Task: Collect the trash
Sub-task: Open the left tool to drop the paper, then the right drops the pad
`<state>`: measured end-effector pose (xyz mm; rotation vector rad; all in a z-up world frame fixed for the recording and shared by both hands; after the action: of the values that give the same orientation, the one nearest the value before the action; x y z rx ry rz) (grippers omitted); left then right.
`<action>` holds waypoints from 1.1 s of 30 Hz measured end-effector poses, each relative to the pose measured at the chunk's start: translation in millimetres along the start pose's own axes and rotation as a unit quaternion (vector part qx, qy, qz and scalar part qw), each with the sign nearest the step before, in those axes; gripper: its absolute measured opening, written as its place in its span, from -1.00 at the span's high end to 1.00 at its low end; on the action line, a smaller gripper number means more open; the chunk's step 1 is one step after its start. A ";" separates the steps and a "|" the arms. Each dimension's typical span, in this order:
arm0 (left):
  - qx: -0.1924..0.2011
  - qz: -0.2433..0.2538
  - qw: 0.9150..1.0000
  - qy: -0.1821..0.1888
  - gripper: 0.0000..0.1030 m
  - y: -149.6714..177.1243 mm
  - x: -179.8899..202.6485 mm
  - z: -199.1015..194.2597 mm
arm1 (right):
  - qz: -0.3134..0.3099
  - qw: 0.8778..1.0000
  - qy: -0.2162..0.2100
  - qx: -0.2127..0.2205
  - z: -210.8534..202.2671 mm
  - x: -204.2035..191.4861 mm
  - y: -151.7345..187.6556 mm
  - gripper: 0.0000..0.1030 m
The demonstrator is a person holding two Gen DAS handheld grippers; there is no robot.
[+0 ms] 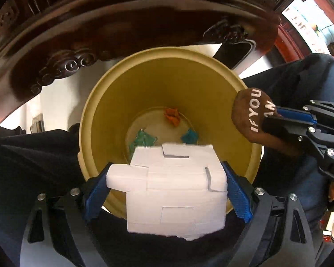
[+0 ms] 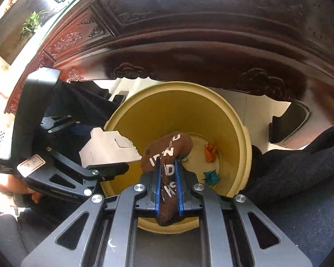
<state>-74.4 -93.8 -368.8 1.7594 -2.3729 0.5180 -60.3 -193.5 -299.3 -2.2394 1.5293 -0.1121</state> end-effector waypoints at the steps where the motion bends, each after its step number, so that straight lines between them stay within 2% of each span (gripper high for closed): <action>1: -0.003 0.001 1.000 0.001 -0.82 0.2 0.2 0.9 | -0.001 1.000 0.000 -0.001 2.8 0.4 -0.7 0.77; 5: -0.006 0.002 1.000 -0.001 -0.92 -0.4 -2.2 1.0 | -0.003 1.000 -0.003 -0.009 7.4 0.2 -0.9 0.78; 20: -0.008 -0.001 1.000 -0.022 -0.92 -1.9 -12.2 -6.7 | -0.008 1.000 -0.012 -0.011 8.4 -3.1 -1.0 0.77; 23: -0.008 0.001 1.000 -0.025 -0.92 -1.1 -12.4 -7.5 | -0.004 1.000 -0.016 -0.014 9.2 -3.5 -1.8 0.63; 25: -0.006 0.001 1.000 -0.025 -0.92 -1.2 -11.8 -8.1 | -0.005 1.000 -0.015 -0.012 8.3 -4.9 -3.1 0.21; 33: -0.005 -0.003 1.000 -0.029 -0.92 -0.1 -15.3 -10.2 | -0.007 1.000 -0.011 -0.011 7.4 -5.5 -2.9 0.16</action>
<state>-70.6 -76.5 -364.1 1.8000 -2.4033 0.4600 -57.7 -185.4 -304.0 -2.2600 1.5108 -0.0746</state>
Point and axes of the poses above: each gripper's, at about its wrist camera, not at the fingertips, and z roughly the way its jaws point, x to its right, y to its underside, the point moved 9 cm from there along z, roughly the way its jaws point, and after that the axes turned 8 degrees about y, right-handed, at the moved point
